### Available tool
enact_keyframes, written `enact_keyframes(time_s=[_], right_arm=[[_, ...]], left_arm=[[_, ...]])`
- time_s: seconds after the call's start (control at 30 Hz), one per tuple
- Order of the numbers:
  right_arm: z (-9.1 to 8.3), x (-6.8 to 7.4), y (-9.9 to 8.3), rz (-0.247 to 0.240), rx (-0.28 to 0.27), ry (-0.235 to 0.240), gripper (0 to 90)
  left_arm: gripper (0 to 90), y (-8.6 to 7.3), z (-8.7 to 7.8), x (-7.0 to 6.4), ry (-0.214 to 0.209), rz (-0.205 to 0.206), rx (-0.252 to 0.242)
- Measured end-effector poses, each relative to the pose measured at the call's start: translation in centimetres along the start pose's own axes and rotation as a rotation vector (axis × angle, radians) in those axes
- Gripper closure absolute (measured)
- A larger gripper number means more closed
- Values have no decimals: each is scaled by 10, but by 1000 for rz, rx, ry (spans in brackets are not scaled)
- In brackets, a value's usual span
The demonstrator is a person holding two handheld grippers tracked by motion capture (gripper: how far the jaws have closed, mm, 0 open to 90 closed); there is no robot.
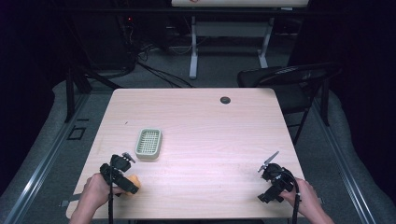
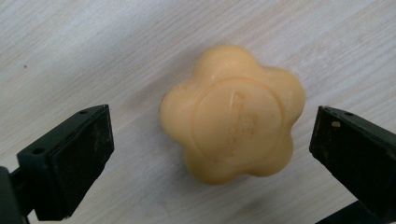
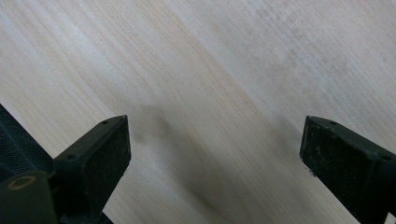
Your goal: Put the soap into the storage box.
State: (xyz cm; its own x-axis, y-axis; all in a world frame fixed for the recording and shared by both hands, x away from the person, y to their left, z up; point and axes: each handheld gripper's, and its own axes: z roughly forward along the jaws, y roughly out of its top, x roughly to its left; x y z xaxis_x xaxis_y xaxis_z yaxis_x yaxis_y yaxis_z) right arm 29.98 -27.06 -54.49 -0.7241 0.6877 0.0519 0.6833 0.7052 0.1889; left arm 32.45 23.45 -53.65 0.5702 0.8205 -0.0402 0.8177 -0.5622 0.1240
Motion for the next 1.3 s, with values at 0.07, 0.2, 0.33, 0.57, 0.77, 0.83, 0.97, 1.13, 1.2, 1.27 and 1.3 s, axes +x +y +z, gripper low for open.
enact_keyframes(time_s=[0.07,0.2,0.33,0.57,0.77,0.83,0.97,1.13,1.2,1.27,1.3], right_arm=[[0,0,0,4,4,1,84],[0,0,-1,7,6,3,84],[0,0,-1,9,10,3,84],[2,1,1,5,10,3,85],[2,1,1,6,8,7,85],[3,0,1,10,4,13,86],[3,0,2,2,12,11,86],[2,1,1,3,8,5,87],[1,1,1,3,6,8,86],[1,0,0,0,9,7,87],[1,-1,0,0,14,6,87]], left_arm=[[6,1,1,0,-3,4,2],[35,2,2,-1,-8,-1,1],[115,2,4,0,-19,-14,1],[177,1,6,-1,-22,-8,1],[254,1,7,-4,-20,8,-2],[257,1,6,-4,-23,16,2],[258,1,5,-5,-26,22,8],[259,0,2,-6,-37,25,1],[260,0,0,-6,-38,28,-7],[261,0,-2,-6,-46,29,-12],[261,0,-3,-6,-47,34,-10]])
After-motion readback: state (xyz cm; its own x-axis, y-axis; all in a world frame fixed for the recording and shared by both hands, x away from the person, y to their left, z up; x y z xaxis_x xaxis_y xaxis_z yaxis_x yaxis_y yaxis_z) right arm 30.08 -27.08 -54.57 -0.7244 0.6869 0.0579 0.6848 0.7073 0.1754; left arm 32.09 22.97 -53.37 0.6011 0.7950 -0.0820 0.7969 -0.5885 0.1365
